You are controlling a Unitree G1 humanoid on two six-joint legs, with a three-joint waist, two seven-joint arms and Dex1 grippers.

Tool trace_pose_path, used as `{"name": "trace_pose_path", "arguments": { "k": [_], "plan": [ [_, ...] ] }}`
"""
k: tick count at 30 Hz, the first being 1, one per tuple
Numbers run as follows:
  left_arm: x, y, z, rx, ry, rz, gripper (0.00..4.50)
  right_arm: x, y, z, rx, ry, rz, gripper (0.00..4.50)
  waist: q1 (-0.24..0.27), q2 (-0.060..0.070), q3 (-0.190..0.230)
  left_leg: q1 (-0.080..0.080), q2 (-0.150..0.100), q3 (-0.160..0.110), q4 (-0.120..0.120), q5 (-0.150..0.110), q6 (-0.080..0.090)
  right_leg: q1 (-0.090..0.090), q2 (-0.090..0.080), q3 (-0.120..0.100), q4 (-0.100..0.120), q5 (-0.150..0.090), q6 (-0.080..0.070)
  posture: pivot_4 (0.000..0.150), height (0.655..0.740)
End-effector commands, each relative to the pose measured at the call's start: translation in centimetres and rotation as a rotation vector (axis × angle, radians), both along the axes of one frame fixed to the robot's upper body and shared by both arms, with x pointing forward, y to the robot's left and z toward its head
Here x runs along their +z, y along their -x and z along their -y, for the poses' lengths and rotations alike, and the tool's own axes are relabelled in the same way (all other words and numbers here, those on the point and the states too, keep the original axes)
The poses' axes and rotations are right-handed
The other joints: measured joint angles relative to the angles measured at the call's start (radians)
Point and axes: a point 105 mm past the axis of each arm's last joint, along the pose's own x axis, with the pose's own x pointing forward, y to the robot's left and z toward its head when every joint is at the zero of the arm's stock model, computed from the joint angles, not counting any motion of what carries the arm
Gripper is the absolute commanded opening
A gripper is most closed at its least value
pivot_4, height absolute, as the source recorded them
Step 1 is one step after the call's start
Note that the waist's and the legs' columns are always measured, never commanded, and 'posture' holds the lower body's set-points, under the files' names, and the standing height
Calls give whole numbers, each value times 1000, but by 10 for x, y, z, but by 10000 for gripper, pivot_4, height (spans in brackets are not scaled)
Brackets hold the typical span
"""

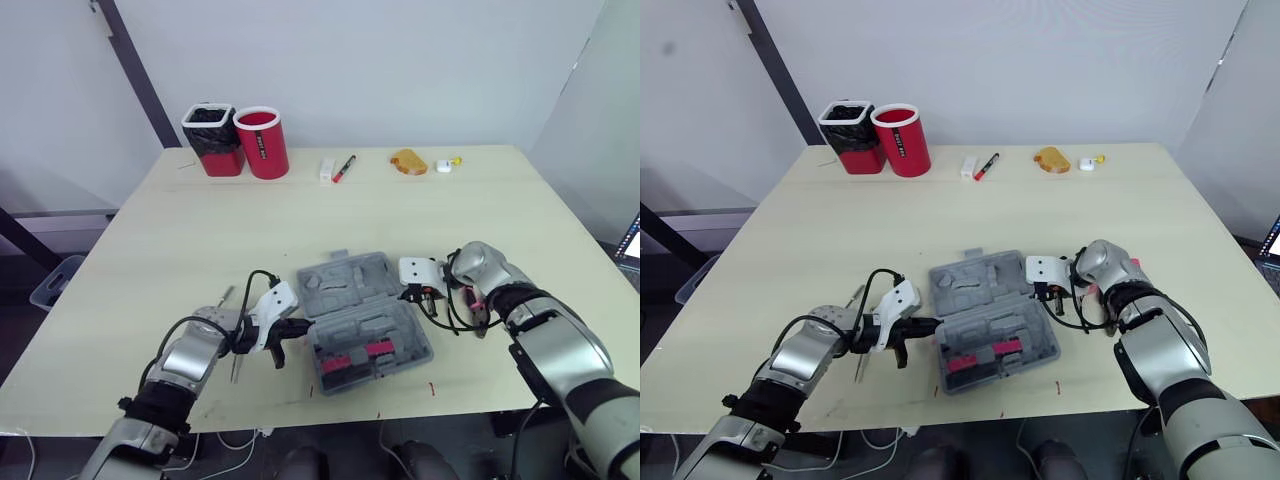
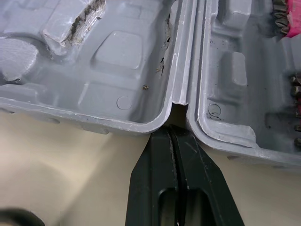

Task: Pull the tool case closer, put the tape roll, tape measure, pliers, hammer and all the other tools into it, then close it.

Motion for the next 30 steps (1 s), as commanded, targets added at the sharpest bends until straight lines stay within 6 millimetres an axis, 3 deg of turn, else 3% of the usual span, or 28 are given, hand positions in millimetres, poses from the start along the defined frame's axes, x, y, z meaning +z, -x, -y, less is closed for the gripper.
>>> {"name": "trace_pose_path", "arguments": {
  "k": [1, 8, 18, 30],
  "plan": [
    [7, -4, 6, -97, -27, 47, 275, -7, 9, 6, 12, -6, -53, 0, 0, 0, 0, 0, 0, 0, 0, 0, 0, 0, 0, 0, 0, 0, 0, 1500, 7400],
    [11, -18, 14, -225, -75, 92, 275, -20, 29, 26, -21, -66, -53, 0, 21, 0, 0, 0, 0, 0, 0, 0, 0, 1, 0, 0, -1, 0, 0, 1500, 7400],
    [10, -21, 35, -356, -76, 110, 275, -23, 55, 44, -86, -95, -37, 0, 28, -1, -1, -1, 0, 0, 1, 0, 0, 1, 0, 0, -1, 0, 0, 1500, 7400],
    [6, -19, 41, -402, -81, 111, 275, -24, 67, 47, -98, -78, -40, 0, 32, -1, -1, -1, -1, -1, 2, 0, 0, 2, 0, 0, -1, 0, 0, 1500, 7400]
  ]
}}
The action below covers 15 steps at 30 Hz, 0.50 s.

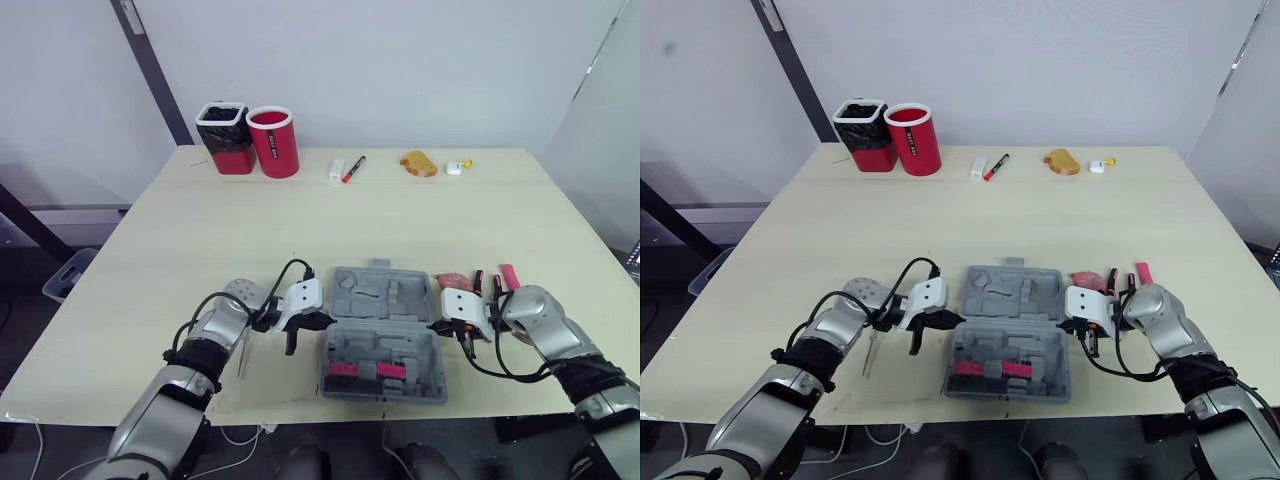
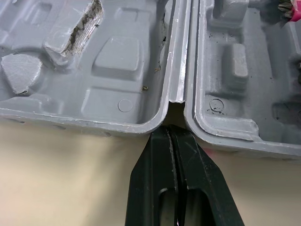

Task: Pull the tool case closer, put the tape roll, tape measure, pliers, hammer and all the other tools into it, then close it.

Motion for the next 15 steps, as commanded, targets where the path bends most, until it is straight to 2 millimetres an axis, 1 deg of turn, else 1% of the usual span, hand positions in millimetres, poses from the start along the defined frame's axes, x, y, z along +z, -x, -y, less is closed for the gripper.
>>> {"name": "trace_pose_path", "arguments": {
  "k": [1, 10, 15],
  "plan": [
    [6, 0, 8, -49, 8, 25, 275, -8, 6, -3, 14, 16, -29, 0, 0, 0, 0, 0, 0, 0, 0, 0, 0, 0, 0, 0, 0, 0, 0, 1500, 7400],
    [4, 4, 4, -48, 3, 21, 275, -8, 4, -4, 9, 17, -12, 0, -6, -1, 0, 0, 0, 0, 0, 0, 0, 0, 0, 0, 0, 0, 0, 1500, 7400],
    [0, 8, -4, -27, -3, 11, 275, -10, 8, -6, 10, 8, -27, 0, -9, -1, 0, 0, 0, 0, 0, 0, 0, 0, 0, 0, 0, 0, 0, 1500, 7400]
  ]
}}
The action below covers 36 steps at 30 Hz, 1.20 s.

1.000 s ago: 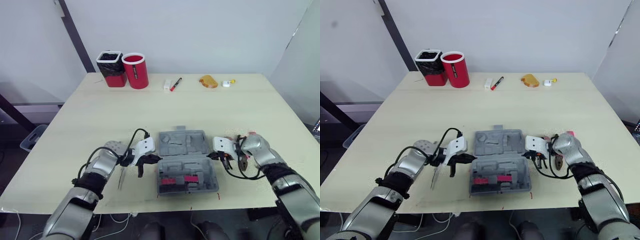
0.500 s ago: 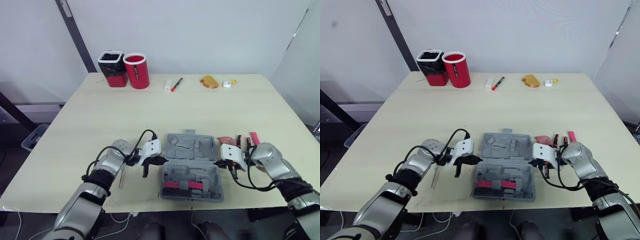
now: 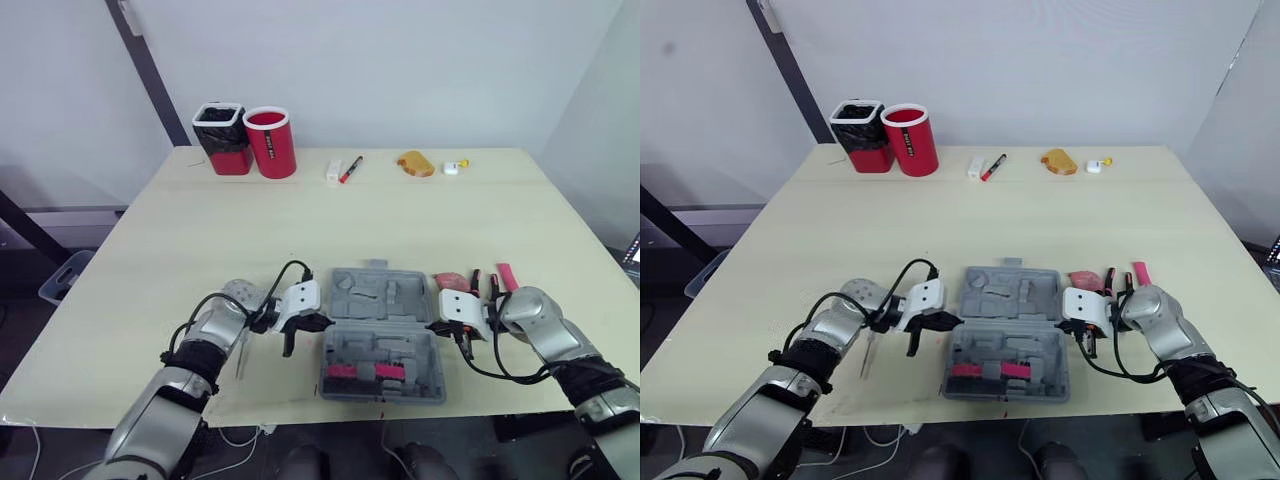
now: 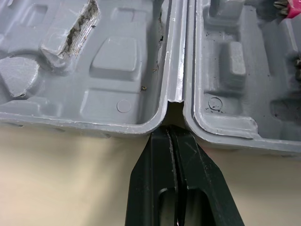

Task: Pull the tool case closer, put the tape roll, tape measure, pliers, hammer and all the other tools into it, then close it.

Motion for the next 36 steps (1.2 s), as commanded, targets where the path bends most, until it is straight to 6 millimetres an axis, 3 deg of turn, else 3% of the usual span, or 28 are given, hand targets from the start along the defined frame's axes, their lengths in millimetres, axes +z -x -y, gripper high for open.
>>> {"name": "trace_pose_path", "arguments": {
  "k": [1, 36],
  "plan": [
    [1, 5, 0, -18, 5, 8, 275, -10, 9, -3, 13, 6, -45, 0, 0, 0, 0, 0, 0, 0, 0, 0, 0, 0, 0, 0, 0, 0, 0, 1500, 7400],
    [-10, 30, -10, 0, -1, -31, 275, -14, 29, -8, 12, -11, -92, 0, -2, -1, -1, 1, 1, 0, 0, 0, 0, 0, 1, 0, 0, 0, 0, 1500, 7400]
  ]
}}
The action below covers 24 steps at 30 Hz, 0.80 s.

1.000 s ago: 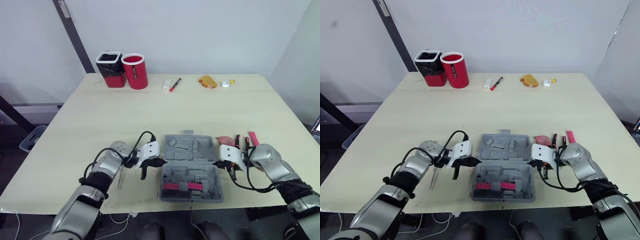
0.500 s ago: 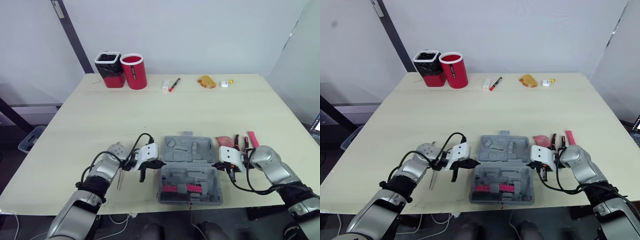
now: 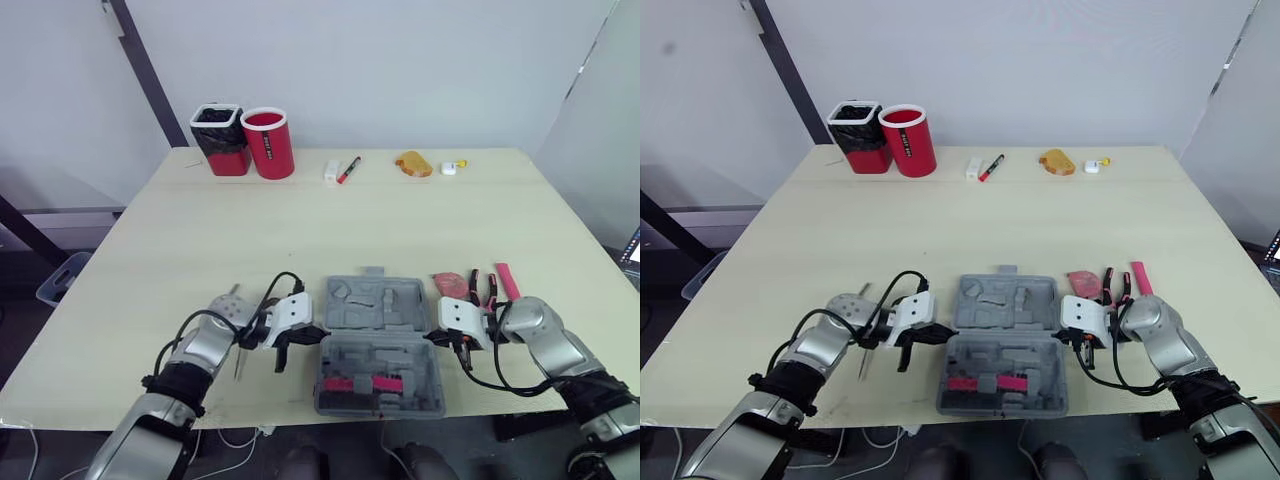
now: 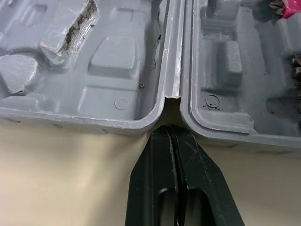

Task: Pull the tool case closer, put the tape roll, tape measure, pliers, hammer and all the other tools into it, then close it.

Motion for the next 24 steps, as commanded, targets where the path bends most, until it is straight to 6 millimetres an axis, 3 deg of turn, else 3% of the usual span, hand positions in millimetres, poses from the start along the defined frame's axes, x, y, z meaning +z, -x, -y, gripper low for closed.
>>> {"name": "trace_pose_path", "arguments": {
  "k": [1, 11, 24],
  "plan": [
    [-4, 8, 0, -16, -10, -26, 275, -9, 12, -1, 25, 15, -52, 0, 1, 0, 0, 0, 0, 0, 0, 0, 0, 0, 0, 0, 0, 0, 0, 1500, 7400],
    [-9, 31, 0, -28, -7, -64, 275, -11, 29, 0, 26, 5, -82, 0, 2, 0, 0, 0, 0, 0, 0, 0, 0, 0, 0, 0, 0, 0, 0, 1500, 7400],
    [-11, 45, -4, -1, -13, -91, 275, -13, 43, -3, 24, -6, -103, 0, 2, 0, -1, 0, 0, 0, 0, 0, 0, 0, 0, 0, 0, 0, 0, 1500, 7400]
  ]
}}
